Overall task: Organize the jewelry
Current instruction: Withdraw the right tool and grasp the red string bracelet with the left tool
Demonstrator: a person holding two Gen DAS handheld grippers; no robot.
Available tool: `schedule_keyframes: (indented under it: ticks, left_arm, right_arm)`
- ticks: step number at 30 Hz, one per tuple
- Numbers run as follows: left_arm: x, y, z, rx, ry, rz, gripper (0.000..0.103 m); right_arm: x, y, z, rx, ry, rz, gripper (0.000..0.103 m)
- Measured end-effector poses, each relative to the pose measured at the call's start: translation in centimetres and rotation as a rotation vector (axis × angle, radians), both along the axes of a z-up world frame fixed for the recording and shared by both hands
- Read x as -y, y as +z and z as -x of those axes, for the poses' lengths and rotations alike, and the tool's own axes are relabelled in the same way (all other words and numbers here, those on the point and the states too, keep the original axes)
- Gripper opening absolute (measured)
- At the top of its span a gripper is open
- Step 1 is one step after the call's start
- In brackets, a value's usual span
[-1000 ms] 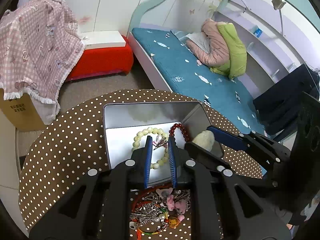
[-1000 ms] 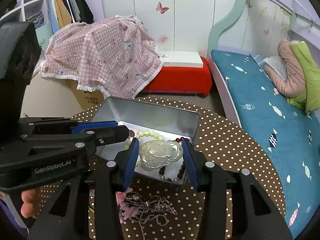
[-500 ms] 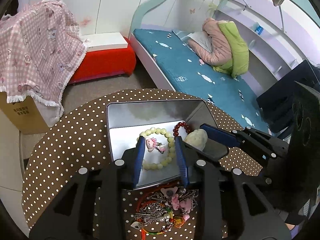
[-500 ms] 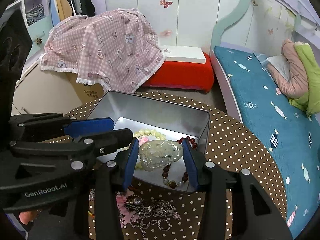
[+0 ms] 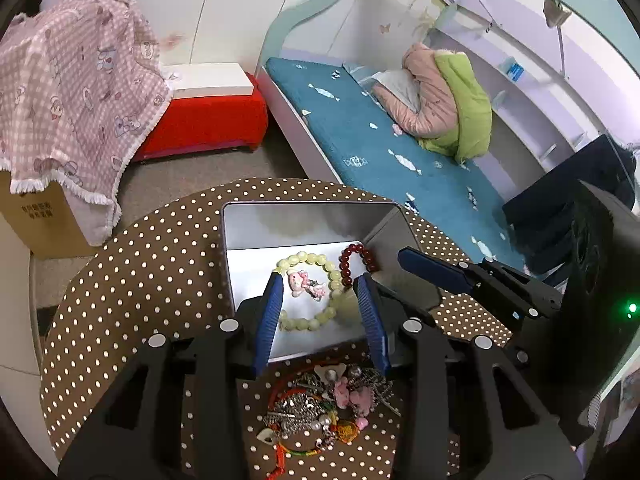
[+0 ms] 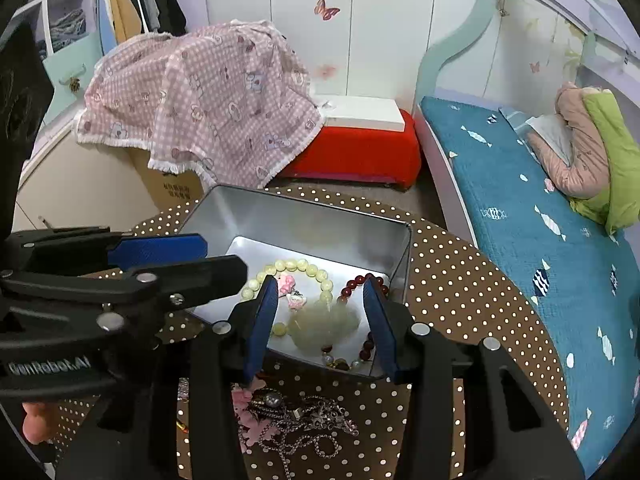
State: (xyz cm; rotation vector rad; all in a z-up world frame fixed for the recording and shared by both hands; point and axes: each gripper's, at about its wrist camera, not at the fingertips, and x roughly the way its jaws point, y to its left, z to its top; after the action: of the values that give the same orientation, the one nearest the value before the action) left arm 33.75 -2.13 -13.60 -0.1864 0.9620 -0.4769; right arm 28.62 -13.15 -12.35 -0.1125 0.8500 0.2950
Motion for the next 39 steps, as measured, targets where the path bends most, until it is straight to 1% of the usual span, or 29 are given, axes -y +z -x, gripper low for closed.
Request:
schedule_keyframes:
  ticks: [1,3,6,10,12,16,18,21,24,27,29,36,39]
  left_arm:
    - [-0.1,0.2,0.4,0.009,-0.005,-0.003,0.040]
    - [-0.4,0.6,1.1,0.030,0.006,-0.020,0.043]
    - [-1.2,1.2,2.3,0.061,0.025,-0.039,0.043]
    - [-2.8,1.5,5.5,0.113,0.051,-0.070,0.043]
    - [-3.3,0.9,7.0,0.127,0.066,-0.104,0.045]
    - [-3.6,-1.0,9.3,0.118,0.100,-0.162,0.045]
    - [-3.5,-1.9,9.8,0.100,0.115,-0.167,0.045]
    - [-2.8,-3.0,10.2,0.071,0.132,-0.168,0.045]
    - [-1.7,-4.3,10.5,0.058,0.144,-0.212,0.045]
    - [-1.0,-5.4,10.4,0.034,0.152,-0.238,0.045]
    - [-0.6,-5.9,10.3,0.018,0.141,-0.227,0.045]
    - [0.6,-6.2,10.9,0.046,0.127,-0.285,0.045]
    - [1.0,-6.4,11.9,0.084,0.104,-0.348,0.044]
  right_arm:
    - [0.1,0.1,0.1,0.006,-0.001,-0.001,0.044]
    - [0.2,0.3,0.3,0.014,0.000,-0.001,0.045]
    - [0.5,0.8,1.2,0.028,0.007,-0.004,0.045]
    - [1.2,1.1,3.2,0.057,0.004,-0.003,0.050]
    - [1.6,0.9,4.4,0.068,-0.001,0.000,0.051]
    - [2.5,-0.1,6.7,0.070,-0.010,-0.005,0.052]
    - [2.9,-0.9,7.7,0.065,-0.026,-0.006,0.053]
    - [3.4,-1.9,8.8,0.049,-0.036,-0.014,0.055]
    - [3.9,-2.6,9.7,0.035,-0.043,-0.033,0.056]
    - [4.7,-3.3,10.3,0.020,-0.054,-0.047,0.056]
    - [5.0,-3.5,10.7,0.016,-0.057,-0.052,0.056]
    - [5.3,-3.8,11.2,0.006,-0.055,-0.077,0.058]
    - [5.0,-3.8,11.6,0.008,-0.042,-0.080,0.059]
